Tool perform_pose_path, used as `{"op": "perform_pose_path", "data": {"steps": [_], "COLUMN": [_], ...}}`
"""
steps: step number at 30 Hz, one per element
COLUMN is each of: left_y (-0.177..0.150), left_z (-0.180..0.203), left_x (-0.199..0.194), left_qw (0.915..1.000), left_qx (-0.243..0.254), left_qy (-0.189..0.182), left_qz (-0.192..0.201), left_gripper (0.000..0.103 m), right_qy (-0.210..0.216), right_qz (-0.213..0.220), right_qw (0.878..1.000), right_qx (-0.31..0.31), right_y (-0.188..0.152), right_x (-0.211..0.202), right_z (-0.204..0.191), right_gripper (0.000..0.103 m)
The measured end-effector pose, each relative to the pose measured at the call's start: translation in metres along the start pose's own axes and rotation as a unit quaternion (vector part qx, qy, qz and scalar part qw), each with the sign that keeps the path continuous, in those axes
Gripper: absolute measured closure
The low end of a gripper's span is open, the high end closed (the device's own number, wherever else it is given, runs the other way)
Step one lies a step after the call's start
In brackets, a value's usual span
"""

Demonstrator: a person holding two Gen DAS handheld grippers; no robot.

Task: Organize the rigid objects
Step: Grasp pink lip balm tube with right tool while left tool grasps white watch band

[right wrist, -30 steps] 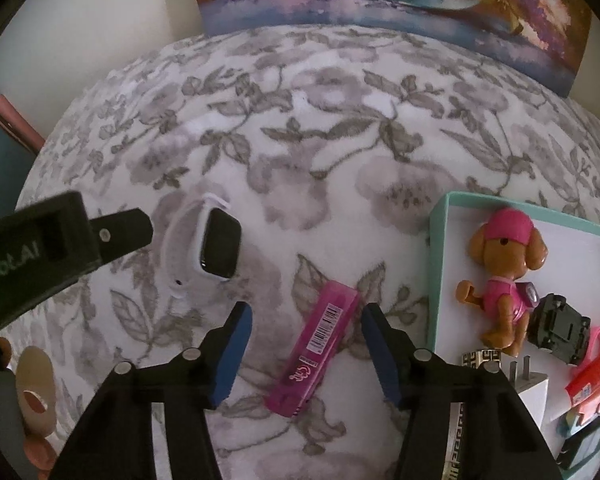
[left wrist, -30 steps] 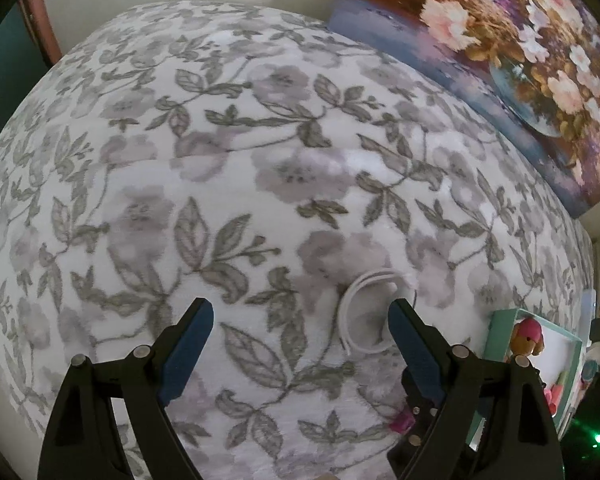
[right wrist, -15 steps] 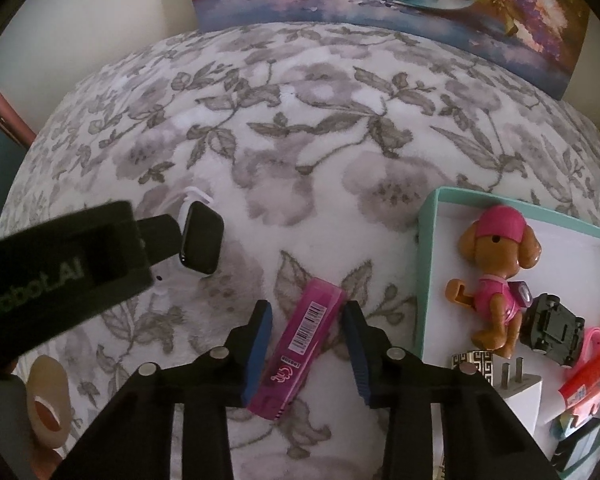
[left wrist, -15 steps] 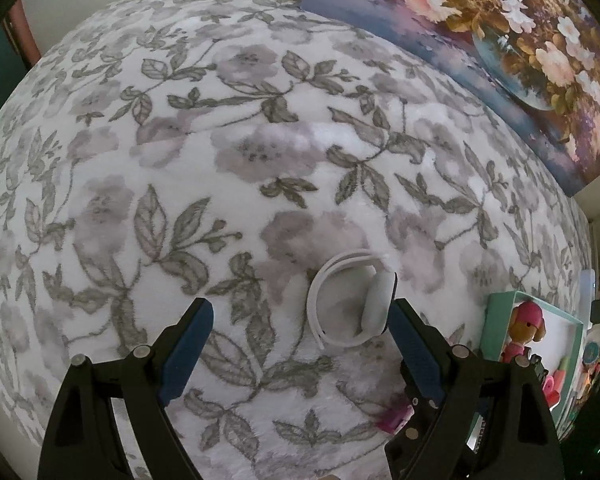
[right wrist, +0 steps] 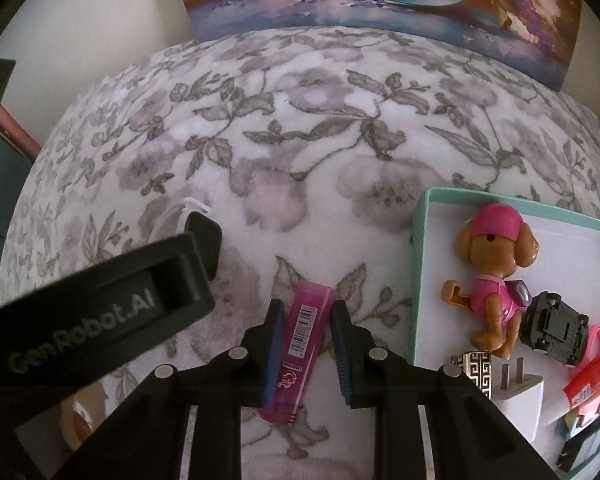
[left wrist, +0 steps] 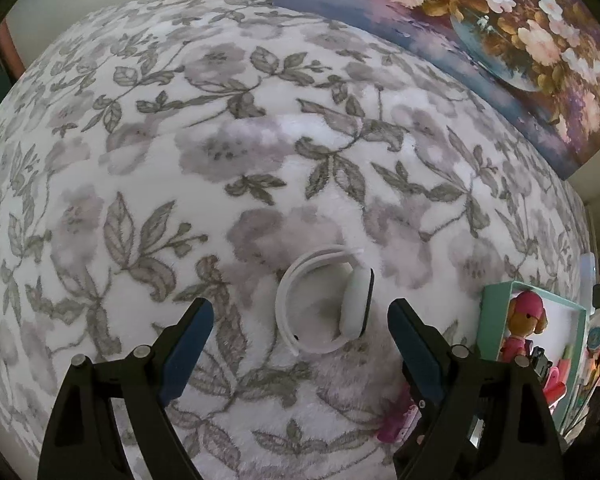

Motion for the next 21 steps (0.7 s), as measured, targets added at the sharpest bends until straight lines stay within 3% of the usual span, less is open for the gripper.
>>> {"op": "perform_pose_path", "data": {"steps": [7,11,21], "left_y": [0.0,0.0,-0.001], "left_z": [0.002,0.007,0.002], "left_x": [0.007,0.004,-0.004], "left_qw": [1.0,0.9998,0.9999], "left_qx": [0.005,0.008,0.005], "left_qy": [0.0,-0.02,-0.012], "left_qz": [-0.002,0.001,0.007], "left_gripper": [0.035,0.054,0.054], "right_qy": [0.001,0.001,0.004], "right_qz": [-0.001,-0.001,0.004], "right_qw": [1.0,1.0,1.0], "right_qx": [0.003,0.005,0.005], "right_y": [0.001,0.001,0.002], "right_x": [-0.001,0.0,-0.005], "right_z": [0.002,0.002,0.002], "right_gripper": [0.077,0.077,0.079]}}
Point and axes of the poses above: each gripper's, at about its wrist camera, not at the fingertips, and x roughly the way its jaws point, z to its right, y to its top, the point moved 7 cm from there along x, roughly the way its jaws point, and after that the axes turned 7 degrees about -z, right-handed, at the moved point
